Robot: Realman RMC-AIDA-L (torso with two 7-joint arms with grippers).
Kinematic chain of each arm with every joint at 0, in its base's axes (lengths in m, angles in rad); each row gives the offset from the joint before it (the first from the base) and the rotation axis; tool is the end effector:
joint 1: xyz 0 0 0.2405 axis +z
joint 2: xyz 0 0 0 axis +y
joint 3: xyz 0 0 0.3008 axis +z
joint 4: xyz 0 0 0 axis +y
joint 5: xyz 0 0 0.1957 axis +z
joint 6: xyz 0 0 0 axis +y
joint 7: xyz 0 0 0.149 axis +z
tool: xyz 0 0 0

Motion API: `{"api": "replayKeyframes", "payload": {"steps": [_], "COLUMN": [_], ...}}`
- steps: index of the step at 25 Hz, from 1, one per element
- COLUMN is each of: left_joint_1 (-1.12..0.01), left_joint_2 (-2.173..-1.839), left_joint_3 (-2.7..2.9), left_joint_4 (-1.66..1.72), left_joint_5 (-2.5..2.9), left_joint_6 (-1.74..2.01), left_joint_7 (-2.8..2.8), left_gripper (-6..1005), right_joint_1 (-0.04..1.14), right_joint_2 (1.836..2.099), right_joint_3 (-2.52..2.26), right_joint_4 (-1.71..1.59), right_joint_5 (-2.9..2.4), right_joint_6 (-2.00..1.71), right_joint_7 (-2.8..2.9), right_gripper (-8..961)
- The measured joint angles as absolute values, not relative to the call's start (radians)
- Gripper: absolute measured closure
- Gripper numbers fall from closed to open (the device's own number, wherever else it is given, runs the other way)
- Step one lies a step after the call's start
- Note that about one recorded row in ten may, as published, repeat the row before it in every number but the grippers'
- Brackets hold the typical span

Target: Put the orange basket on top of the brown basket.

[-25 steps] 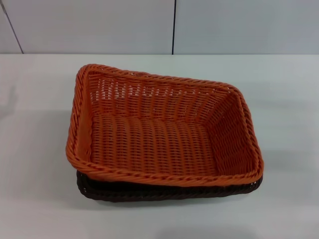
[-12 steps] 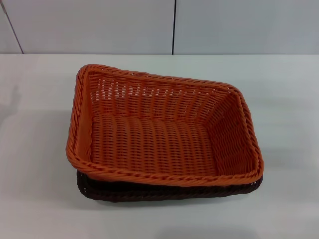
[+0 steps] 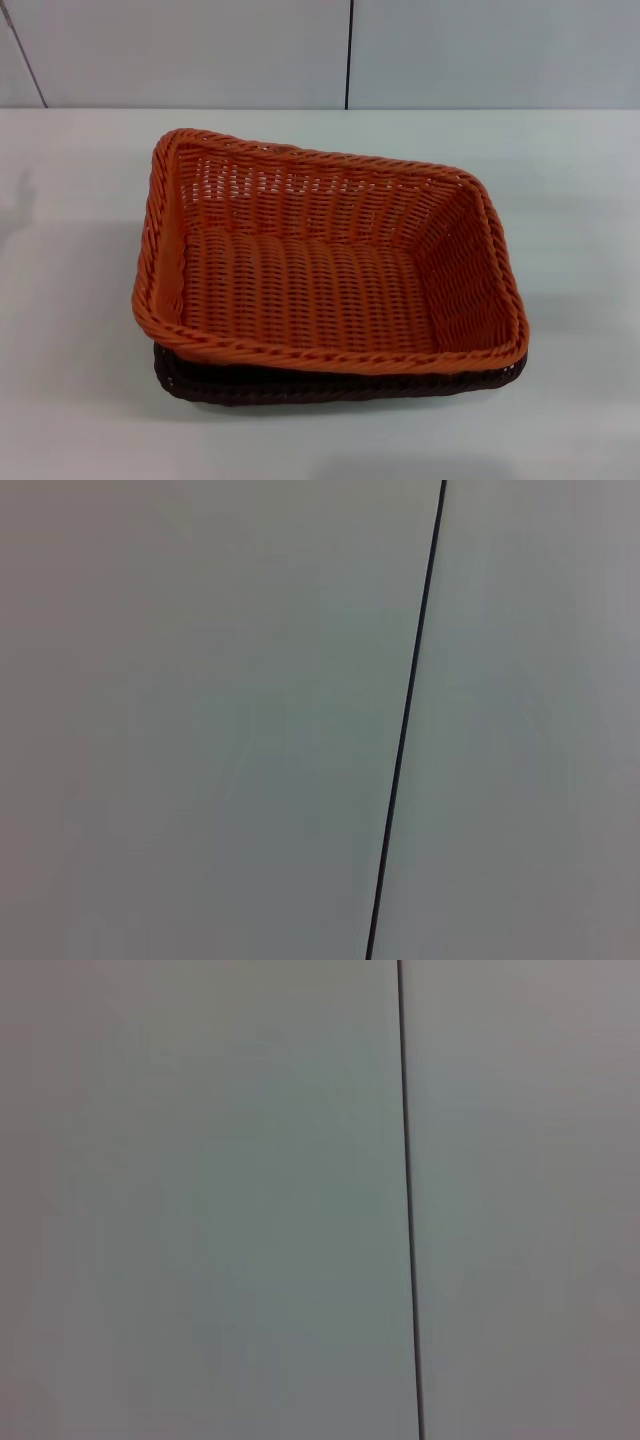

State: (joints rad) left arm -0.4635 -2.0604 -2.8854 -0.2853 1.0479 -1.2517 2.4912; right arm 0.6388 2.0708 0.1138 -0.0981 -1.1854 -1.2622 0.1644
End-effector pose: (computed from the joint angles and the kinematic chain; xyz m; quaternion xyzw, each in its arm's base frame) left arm -0.3793 0.3607 0.0877 -0.5829 -0.2444 -0.4067 0.6597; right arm 0.3395 0.4041 0.0638 -0.5671 0.1736 0.3323 0.7334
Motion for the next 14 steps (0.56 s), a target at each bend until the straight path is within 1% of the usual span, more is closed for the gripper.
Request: {"api": "replayKeyframes", "payload": {"steps": [4, 14], "left_joint_1": [-0.464, -0.465], "left_joint_2": [-2.060, -2.060], "left_joint_3": [-2.885, -2.885], "left_joint_4": [-0.285, -0.285], "left_joint_5": [1.047, 1.047], "left_joint_6": [-1.246, -1.229], "left_joint_7": [2.491, 2.491], "left_gripper": [493, 493], "right_joint_1": [0.642, 0.649], "right_joint_2": [2.071, 2.070], "right_joint_3": [0.129, 0.142], "right_joint_4": [-0.096, -0.089], "right_joint_5": [-1.185, -1.184], "right_joint_6": [-1.262, -1.262], "right_joint_7": [0.164, 0.164], "right_gripper": [379, 379]}}
